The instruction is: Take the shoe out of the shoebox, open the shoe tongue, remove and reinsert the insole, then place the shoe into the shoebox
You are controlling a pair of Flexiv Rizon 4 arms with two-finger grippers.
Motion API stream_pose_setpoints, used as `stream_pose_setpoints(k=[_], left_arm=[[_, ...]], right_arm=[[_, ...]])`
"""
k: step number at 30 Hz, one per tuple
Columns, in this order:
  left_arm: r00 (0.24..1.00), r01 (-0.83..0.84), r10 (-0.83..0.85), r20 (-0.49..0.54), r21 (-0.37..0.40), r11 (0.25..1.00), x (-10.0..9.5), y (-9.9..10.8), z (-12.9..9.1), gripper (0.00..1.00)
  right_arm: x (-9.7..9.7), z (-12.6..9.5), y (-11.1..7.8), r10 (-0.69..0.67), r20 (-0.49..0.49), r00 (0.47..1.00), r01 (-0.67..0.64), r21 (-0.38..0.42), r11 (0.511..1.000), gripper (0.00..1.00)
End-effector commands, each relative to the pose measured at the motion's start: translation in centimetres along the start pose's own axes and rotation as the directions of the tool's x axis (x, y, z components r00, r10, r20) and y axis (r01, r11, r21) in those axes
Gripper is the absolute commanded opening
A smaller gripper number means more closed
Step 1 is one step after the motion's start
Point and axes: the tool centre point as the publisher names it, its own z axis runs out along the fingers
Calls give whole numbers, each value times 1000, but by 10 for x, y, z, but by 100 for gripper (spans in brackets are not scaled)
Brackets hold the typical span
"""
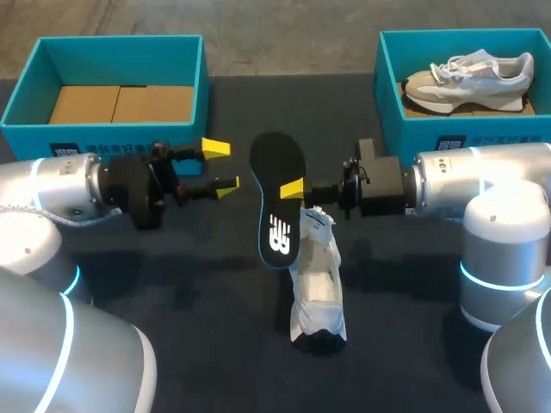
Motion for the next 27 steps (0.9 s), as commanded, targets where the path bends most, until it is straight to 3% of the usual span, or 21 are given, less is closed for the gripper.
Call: stream_pose_setpoints(k=[1,12,15,17,18,27], left_arm=[[999,15,-15,-37,-10,1000,-5,-2,7,80],[993,47,-46,-109,1,999,6,-4,10,83],[992,60,-59,-110,7,998,13,-2,15,75],[991,68,-67,-114,11,998,17,0,20,58],[991,69,-68,-115,12,998,19,1,22,56],[989,71,-67,-132,30,997,23,3,37,49]], right_arm=[[-1,5,0,-3,3,1000,4,-10,1000,0],[0,5,0,-9,9,1000,9,-7,1000,0],[0,5,0,-9,9,1000,9,-7,1000,0],[0,5,0,-9,9,1000,9,-7,1000,0],[0,5,0,-9,9,1000,9,-7,1000,0],[0,5,0,-9,9,1000,9,-7,1000,0]])
